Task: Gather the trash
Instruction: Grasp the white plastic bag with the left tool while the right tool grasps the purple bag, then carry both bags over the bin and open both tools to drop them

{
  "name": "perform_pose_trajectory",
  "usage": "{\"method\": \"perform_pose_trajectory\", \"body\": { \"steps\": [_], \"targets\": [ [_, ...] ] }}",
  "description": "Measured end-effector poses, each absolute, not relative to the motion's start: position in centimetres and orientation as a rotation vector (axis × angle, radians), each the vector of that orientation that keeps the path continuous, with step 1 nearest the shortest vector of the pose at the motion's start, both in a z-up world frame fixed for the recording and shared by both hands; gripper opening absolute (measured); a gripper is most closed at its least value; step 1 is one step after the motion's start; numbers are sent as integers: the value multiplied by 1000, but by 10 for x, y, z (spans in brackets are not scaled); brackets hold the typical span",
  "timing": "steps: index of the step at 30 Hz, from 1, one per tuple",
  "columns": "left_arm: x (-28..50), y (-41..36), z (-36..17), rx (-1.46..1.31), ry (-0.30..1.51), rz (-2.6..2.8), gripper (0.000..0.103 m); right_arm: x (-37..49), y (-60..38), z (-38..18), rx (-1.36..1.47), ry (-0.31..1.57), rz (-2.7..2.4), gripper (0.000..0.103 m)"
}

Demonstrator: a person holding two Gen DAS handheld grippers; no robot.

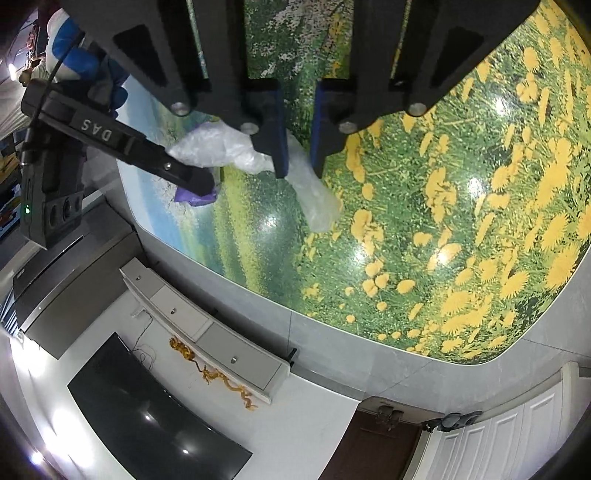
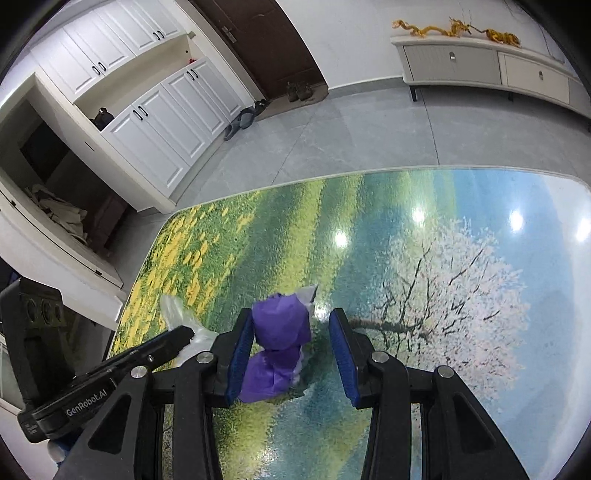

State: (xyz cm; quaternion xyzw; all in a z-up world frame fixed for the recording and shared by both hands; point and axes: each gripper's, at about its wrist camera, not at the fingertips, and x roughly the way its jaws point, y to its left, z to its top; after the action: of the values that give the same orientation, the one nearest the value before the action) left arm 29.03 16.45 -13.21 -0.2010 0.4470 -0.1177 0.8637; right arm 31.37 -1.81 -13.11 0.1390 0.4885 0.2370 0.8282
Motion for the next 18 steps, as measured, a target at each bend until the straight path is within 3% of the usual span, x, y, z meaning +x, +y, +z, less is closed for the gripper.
{"method": "perform_pose_trajectory", "body": {
  "steps": [1,18],
  "targets": [
    [288,163,-131,-414,935,-249,8,312,-19,-131,300,1036,509,26],
    [189,122,-76,-261,832,-299,3,213,-82,-76,221,924,481,26]
  ]
}}
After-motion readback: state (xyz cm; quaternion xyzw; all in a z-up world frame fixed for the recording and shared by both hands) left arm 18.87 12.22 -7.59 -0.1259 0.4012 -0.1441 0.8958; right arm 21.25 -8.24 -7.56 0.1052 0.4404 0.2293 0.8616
